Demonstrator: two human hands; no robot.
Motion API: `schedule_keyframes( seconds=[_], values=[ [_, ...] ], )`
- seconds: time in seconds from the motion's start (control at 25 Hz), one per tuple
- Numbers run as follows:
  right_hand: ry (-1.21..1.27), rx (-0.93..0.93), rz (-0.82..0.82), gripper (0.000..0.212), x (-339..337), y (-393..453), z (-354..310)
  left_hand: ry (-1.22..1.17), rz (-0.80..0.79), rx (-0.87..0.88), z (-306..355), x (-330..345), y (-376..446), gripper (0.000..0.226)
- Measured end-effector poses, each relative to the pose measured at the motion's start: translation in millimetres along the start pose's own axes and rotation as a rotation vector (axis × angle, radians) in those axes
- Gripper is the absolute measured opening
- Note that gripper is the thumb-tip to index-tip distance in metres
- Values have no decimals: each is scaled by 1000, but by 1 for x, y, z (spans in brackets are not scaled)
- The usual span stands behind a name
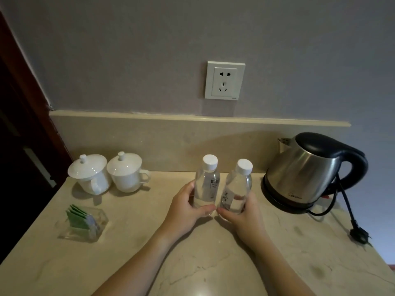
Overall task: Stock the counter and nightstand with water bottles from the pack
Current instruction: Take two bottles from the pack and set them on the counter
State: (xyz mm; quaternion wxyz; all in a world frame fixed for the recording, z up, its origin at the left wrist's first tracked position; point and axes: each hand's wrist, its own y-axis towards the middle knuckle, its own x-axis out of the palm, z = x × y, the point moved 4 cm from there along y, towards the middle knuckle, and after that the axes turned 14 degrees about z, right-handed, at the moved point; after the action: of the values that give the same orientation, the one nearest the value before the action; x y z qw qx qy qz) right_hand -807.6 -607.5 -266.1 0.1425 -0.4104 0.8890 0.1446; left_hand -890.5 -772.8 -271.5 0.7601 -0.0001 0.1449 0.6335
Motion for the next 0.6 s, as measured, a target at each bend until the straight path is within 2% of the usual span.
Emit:
schedule_keyframes(
  seconds=[0.28,0.48,0.6],
  values=[
    [39,-51,10,70,33,65,1,-47,45,1,-11,13,63,52],
    [75,17,68,61,32,70,6,82,224,56,-10,17,67,74],
    [23,-38,132,56,31,71,8,43,269,20,-14,14,65,61]
  ],
)
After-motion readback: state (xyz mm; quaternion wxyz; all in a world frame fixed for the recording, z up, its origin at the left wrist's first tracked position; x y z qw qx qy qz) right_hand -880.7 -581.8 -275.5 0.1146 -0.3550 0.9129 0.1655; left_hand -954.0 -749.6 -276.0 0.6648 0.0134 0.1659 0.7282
